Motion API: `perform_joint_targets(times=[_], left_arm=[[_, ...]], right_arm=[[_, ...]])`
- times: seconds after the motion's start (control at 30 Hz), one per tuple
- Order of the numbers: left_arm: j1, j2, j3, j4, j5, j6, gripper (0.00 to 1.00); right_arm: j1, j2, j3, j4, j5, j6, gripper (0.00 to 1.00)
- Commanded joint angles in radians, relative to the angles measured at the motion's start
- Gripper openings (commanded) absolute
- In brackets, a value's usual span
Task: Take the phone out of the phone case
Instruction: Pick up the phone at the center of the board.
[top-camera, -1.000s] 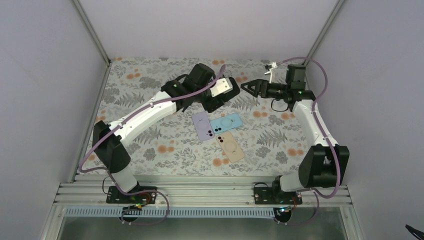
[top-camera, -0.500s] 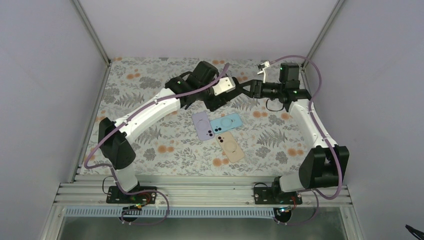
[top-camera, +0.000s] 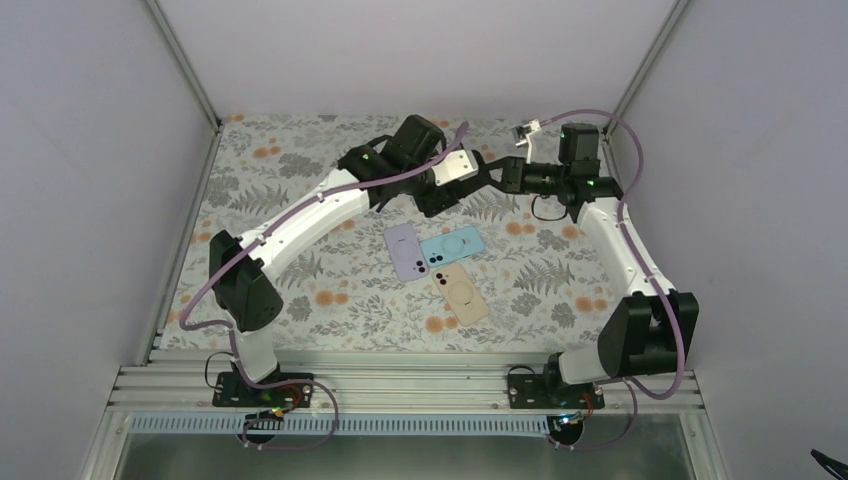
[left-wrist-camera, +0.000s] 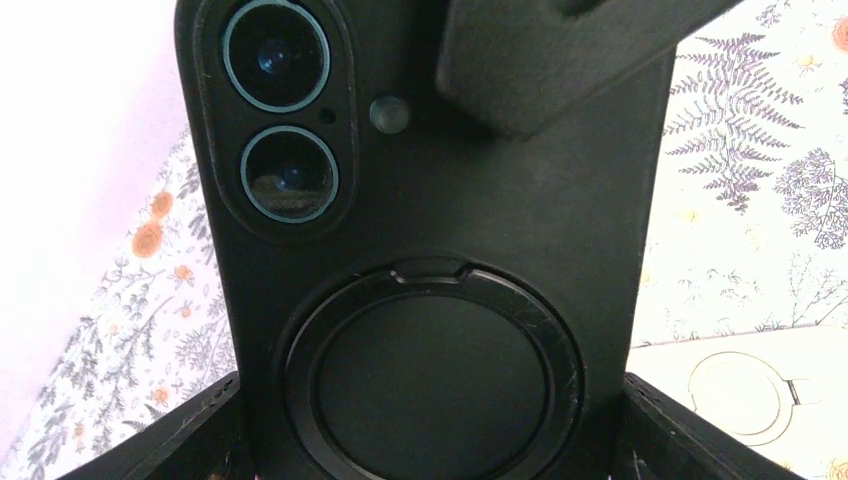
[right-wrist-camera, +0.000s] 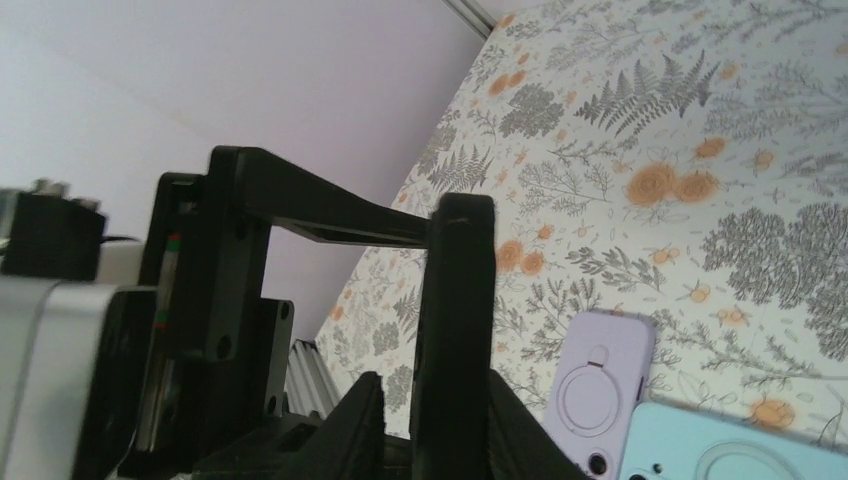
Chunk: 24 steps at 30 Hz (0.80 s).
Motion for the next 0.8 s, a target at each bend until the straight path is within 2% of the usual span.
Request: perform_joint_targets(times=[0.0,0.1,0.17,0.33,0.4,0.57,0.77], left_arm=[[-0.017,0.013,0.106,-0.004,-0.009,0.026,0.49],[-0.029,0.018,0.125,-0.014,-0.038,0.031,0.50],[-0.034,0.021,0.139,-0.018,-0.060,0.036,0.55],[-0.042,0.035,0.210,-0.045,-0.149,0.057,0.90],[-0.047,0.036,0.223,-0.045,-0.192,0.077,0.99],[-0.079,0.024,0.214,-0.037,-0.301,0.164,1.00],[-0.152,0.007,0.148,0.018,-0.404,0.247,1.00]], right_arm=[[0.008,-0.008,0.038,0.024,-0.012,0.060,0.17],[0.008,-0.004,0.064,0.020,-0.015,0.075,0.06],[0.004,-0.002,0.087,0.014,-0.008,0.082,0.04],[-0.038,0.000,0.083,0.059,-0.026,0.163,0.04],[-0.072,0.000,0.059,0.112,-0.060,0.245,0.04],[-0.150,-0.001,-0.025,0.260,-0.138,0.467,0.04],[-0.197,-0.007,-0.115,0.348,-0.174,0.596,0.04]])
